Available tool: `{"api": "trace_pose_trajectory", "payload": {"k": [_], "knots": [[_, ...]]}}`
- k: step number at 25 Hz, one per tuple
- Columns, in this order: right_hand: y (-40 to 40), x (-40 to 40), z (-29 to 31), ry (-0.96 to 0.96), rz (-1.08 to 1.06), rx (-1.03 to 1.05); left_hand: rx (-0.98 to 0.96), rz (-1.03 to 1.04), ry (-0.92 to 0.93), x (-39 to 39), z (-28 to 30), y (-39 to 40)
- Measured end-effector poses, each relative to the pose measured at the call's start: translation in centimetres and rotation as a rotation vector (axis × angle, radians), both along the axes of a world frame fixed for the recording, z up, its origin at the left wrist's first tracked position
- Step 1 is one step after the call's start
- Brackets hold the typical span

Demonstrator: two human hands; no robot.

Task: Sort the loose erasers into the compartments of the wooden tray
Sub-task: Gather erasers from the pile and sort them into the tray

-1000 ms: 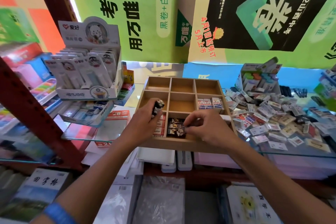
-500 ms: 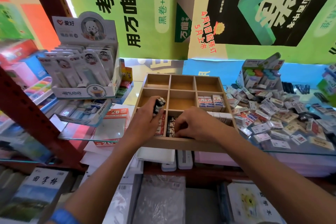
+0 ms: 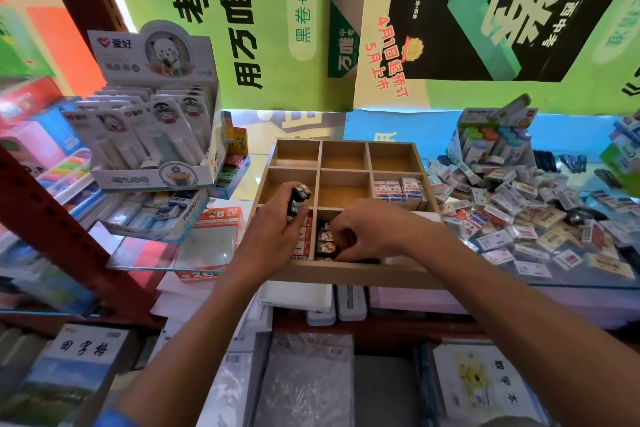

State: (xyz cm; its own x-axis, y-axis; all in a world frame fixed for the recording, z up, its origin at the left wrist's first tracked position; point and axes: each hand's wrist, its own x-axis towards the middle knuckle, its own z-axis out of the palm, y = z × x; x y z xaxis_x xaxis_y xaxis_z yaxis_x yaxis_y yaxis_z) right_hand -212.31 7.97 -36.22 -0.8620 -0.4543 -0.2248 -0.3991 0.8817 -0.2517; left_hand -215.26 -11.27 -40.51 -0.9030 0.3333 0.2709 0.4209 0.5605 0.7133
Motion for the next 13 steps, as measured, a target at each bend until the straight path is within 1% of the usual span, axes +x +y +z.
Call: {"api": "trace_pose_trajectory", "payload": {"k": [2, 3, 5, 7, 8, 9, 11, 13], "knots": [[-0.5, -0.4, -0.2, 0.109, 0.041, 0.081, 0.004, 0.001, 0.001, -0.1, 0.0, 0.0], [-0.5, -0.4, -0.4, 0.136, 0.044, 0.075, 0.005, 0.000, 0.001, 0.0, 0.0, -0.1], [0.2, -0.1, -0.4, 0.104, 0.002, -0.025, 0.006, -0.004, 0.008, -0.1, -0.1, -0.1], [1.1, 0.4, 0.1, -0.002, -0.027, -0.110, 0.003, -0.007, 0.016, -0.1, -0.1, -0.1], [1.3, 0.6, 0.3, -0.047, -0.018, -0.090, 0.002, -0.010, 0.015, -0.1, -0.1, -0.1], [1.3, 0.6, 0.5, -0.066, 0.000, -0.027, 0.004, -0.012, 0.012, -0.1, -0.1, -0.1], [0.8, 0.5, 0.6, -0.018, 0.047, 0.110, 0.006, -0.013, 0.001, -0.1, -0.2, 0.0], [0.5, 0.2, 0.4, 0.061, 0.061, 0.167, 0.006, -0.011, -0.003, -0.1, -0.2, -0.1]]}}
